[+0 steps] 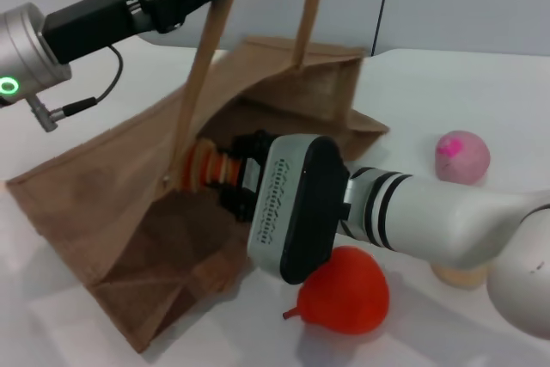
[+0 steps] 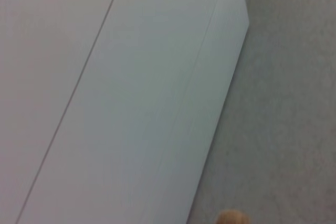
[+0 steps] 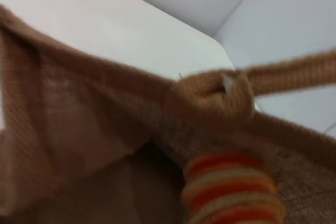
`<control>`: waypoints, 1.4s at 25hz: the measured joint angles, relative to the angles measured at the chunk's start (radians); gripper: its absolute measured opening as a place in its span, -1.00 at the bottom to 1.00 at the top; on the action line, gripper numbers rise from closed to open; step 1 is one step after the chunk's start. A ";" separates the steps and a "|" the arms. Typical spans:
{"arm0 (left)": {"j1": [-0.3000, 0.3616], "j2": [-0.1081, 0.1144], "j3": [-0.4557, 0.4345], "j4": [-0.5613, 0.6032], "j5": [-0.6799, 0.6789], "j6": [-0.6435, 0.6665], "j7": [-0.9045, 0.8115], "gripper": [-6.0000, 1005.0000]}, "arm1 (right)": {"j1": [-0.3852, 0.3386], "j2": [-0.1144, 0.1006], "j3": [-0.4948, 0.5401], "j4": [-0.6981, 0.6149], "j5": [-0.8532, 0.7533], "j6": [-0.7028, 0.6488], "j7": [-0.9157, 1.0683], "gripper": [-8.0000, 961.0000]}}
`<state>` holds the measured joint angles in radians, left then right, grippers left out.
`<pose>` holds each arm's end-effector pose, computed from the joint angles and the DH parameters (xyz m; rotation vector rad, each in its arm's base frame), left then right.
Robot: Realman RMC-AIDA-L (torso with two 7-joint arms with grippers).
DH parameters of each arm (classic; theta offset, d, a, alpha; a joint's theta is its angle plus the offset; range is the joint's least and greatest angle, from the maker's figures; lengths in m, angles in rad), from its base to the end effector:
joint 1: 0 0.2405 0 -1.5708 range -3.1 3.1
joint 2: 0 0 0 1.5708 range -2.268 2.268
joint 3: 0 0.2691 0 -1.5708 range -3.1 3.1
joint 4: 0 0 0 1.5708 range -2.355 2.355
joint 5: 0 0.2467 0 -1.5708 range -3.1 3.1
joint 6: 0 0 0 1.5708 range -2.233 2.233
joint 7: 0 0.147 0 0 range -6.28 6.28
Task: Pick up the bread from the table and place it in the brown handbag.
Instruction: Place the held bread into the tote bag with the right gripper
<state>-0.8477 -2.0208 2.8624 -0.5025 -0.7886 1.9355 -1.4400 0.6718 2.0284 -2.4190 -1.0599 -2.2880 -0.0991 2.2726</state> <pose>-0.2313 0.4000 0.0608 -2.4622 -0.6232 -1.4616 0.1055 0.3591 -0.2010 -2.5521 -0.4118 0.1108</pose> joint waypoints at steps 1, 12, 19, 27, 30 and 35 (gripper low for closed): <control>-0.002 0.001 0.000 0.002 0.000 0.004 -0.010 -0.73 | 0.001 0.001 -0.006 0.017 0.000 0.020 0.000 -0.17; -0.011 0.005 0.002 0.011 -0.041 0.031 -0.094 -0.73 | 0.004 0.007 -0.038 0.184 0.006 0.219 0.012 -0.18; 0.012 0.062 0.002 0.120 -0.083 0.040 -0.135 -0.73 | 0.011 0.005 -0.051 0.298 0.070 0.349 0.056 -0.20; 0.052 0.126 0.002 0.234 -0.091 0.042 -0.116 -0.73 | 0.012 0.006 -0.060 0.328 0.075 0.381 0.066 -0.15; 0.067 0.131 0.002 0.234 -0.104 0.042 -0.116 -0.73 | 0.008 0.006 -0.062 0.305 0.107 0.372 0.075 0.14; 0.094 0.134 0.000 0.228 -0.130 0.042 -0.117 -0.73 | 0.000 0.001 -0.069 0.257 0.136 0.360 0.087 0.53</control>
<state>-0.7538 -1.8872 2.8625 -0.2742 -0.9191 1.9773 -1.5565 0.6713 2.0294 -2.4880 -0.8028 -2.1521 0.2606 2.3600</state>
